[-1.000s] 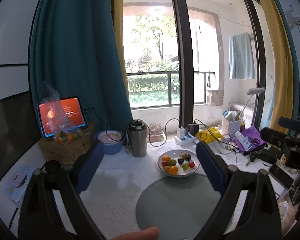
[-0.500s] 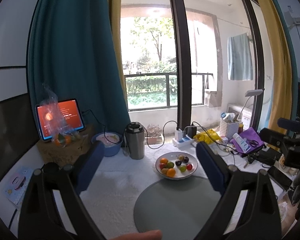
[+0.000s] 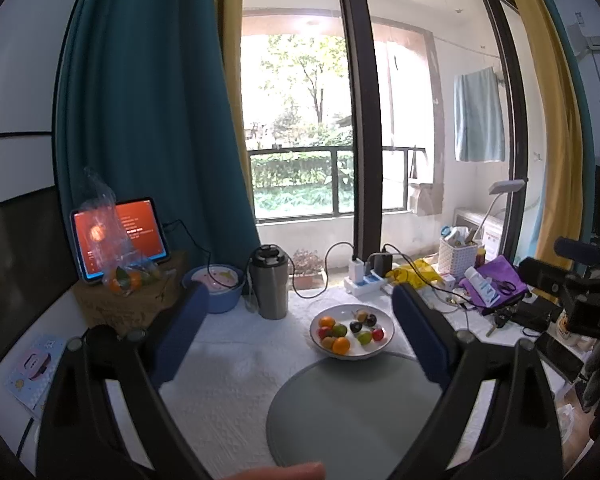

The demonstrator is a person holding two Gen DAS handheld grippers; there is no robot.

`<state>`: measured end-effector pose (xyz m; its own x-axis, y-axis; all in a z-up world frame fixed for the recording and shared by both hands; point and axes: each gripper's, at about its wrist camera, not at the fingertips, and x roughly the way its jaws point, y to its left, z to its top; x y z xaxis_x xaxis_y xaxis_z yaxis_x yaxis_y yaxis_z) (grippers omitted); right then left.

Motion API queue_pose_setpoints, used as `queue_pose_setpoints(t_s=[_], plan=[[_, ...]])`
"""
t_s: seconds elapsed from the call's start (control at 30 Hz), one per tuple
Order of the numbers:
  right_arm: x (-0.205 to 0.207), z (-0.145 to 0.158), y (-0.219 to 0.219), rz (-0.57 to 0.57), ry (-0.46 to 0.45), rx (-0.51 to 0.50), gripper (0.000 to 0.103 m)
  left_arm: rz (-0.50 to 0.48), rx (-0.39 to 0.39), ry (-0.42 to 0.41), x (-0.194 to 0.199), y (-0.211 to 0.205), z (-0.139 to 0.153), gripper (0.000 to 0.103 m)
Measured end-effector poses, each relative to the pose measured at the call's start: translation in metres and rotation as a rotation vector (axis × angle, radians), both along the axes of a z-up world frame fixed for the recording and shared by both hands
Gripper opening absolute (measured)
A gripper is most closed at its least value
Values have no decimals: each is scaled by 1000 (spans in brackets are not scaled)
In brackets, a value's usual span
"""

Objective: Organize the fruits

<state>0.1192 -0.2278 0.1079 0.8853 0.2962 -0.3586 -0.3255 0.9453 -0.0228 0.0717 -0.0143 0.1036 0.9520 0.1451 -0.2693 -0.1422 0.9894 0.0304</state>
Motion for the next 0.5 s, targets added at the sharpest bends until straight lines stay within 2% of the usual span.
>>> queue_pose_setpoints(t_s=[0.5], plan=[[0, 0, 0, 1, 0, -5, 90, -5, -10, 0, 1, 2, 2, 94]])
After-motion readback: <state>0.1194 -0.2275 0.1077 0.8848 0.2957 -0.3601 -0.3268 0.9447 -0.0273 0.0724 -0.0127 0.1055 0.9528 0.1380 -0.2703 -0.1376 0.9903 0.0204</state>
